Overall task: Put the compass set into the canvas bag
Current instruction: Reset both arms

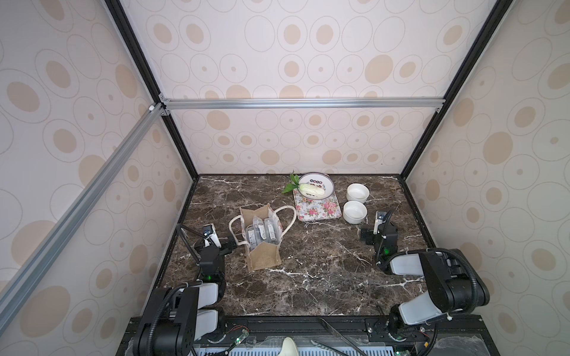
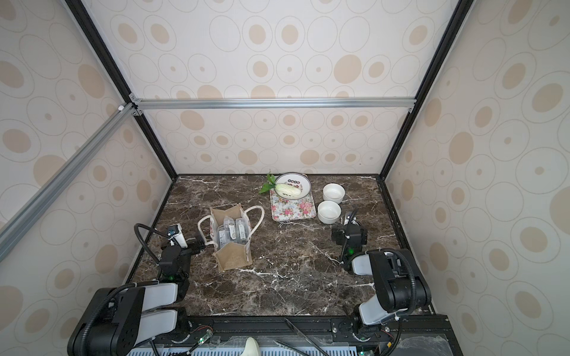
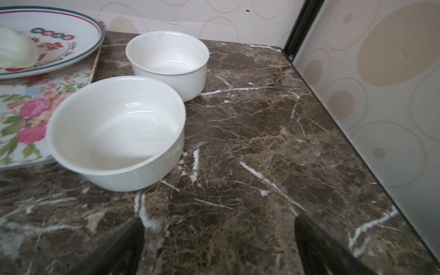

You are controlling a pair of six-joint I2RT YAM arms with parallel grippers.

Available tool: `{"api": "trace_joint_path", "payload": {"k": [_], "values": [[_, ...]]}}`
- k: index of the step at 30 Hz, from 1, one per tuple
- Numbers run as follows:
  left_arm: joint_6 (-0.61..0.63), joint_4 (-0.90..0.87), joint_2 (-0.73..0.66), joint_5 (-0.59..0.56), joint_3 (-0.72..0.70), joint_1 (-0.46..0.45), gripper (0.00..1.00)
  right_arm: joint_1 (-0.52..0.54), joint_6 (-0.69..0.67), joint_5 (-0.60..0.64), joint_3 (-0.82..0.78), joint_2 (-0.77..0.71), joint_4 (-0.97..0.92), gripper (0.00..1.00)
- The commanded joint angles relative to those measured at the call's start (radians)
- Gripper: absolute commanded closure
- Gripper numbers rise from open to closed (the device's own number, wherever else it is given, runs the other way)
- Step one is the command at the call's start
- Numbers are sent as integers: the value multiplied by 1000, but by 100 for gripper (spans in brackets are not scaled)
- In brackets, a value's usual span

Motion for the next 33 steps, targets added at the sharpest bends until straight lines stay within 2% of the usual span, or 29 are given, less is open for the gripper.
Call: {"api": "trace_joint_path", "payload": {"k": [1,6,7,9,10,14,20,33], "values": [[97,221,73,22,30,-10,0,-2,-43,-105,5,-4,82,0],[143,365,281,102,65,-14,0,-12,-27,-104,23,4,57,0],[146,393,308,90,72,-17,0,-16,-24,-113,28,0,45,0],[113,282,283,-22,106,-24,0,-15,-23,-96,20,0,55,0],[98,300,295,-70,107,-24,0,-16,-23,-96,23,0,50,0],[117,323,297,-19,97,-26,0,-16,-19,-96,28,2,45,0],[158,195,295,96,162,-27,0,-16,-19,-96,30,4,43,0],[163,203,296,104,159,-28,0,-16,-19,-95,28,0,43,0]]}}
